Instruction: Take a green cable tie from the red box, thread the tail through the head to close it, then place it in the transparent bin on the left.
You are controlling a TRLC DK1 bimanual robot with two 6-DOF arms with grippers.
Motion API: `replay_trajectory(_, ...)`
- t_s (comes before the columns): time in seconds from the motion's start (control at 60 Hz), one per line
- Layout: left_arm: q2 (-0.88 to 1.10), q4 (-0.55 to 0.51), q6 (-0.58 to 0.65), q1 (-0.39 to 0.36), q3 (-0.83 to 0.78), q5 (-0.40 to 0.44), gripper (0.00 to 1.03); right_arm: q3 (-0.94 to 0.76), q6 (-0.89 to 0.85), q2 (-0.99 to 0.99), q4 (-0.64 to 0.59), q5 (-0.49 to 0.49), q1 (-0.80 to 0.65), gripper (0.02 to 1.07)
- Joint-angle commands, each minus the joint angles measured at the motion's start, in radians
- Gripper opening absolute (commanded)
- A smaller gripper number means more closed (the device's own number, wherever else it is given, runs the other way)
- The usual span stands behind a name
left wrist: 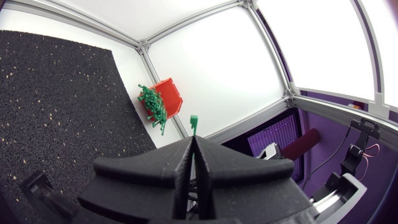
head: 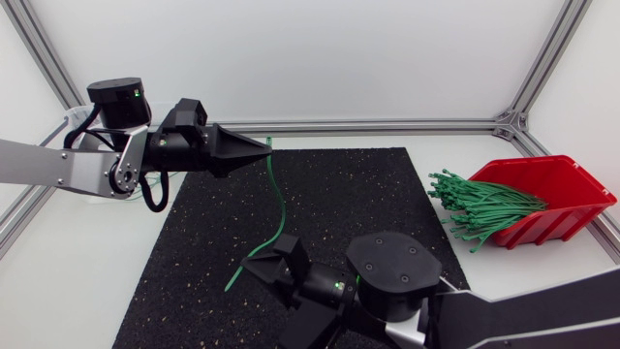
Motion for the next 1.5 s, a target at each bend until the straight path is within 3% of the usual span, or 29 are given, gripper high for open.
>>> replay_trajectory(0.0,-0.037,0.022,0.007,0.005,-0.039,0.018,0.04,0.026,0.175,-0.049,-0.033,0.045,0.004,0.07)
replay_trajectory(0.167,-0.045,0.024,0.022,0.004,-0.047,0.017,0.04,0.115,0.512,-0.175,-0.316,0.091,0.004,0.07)
replay_trajectory(0.317,-0.056,0.025,0.048,-0.004,-0.064,0.000,0.04,0.185,0.742,-0.256,-0.546,0.062,-0.013,0.07)
replay_trajectory(0.483,-0.062,0.025,0.059,-0.011,-0.071,-0.014,0.04,0.262,0.969,-0.304,-0.783,-0.076,-0.059,0.07)
replay_trajectory(0.517,-0.066,0.025,0.065,-0.016,-0.077,-0.018,0.04,0.296,1.047,-0.322,-0.872,-0.155,-0.082,0.07)
replay_trajectory(0.817,-0.163,0.025,0.134,-0.082,-0.145,-0.087,0.04,0.414,1.350,-0.436,-1.176,-0.557,-0.245,0.07)
replay_trajectory(0.9,-0.205,0.025,0.150,-0.108,-0.166,-0.112,0.04,0.432,1.428,-0.464,-1.214,-0.656,-0.278,0.07)
replay_trajectory(1.133,-0.298,0.021,0.148,-0.166,-0.194,-0.169,0.04,0.513,1.603,-0.545,-1.326,-0.734,-0.280,0.07)
replay_trajectory(1.25,-0.341,0.018,0.131,-0.169,-0.192,-0.183,0.04,0.565,1.819,-0.560,-1.326,-0.788,-0.298,0.07)
replay_trajectory(1.483,-0.401,0.016,0.108,-0.197,-0.206,-0.221,0.04,0.651,2.045,-0.500,-1.317,-0.874,-0.300,0.07)
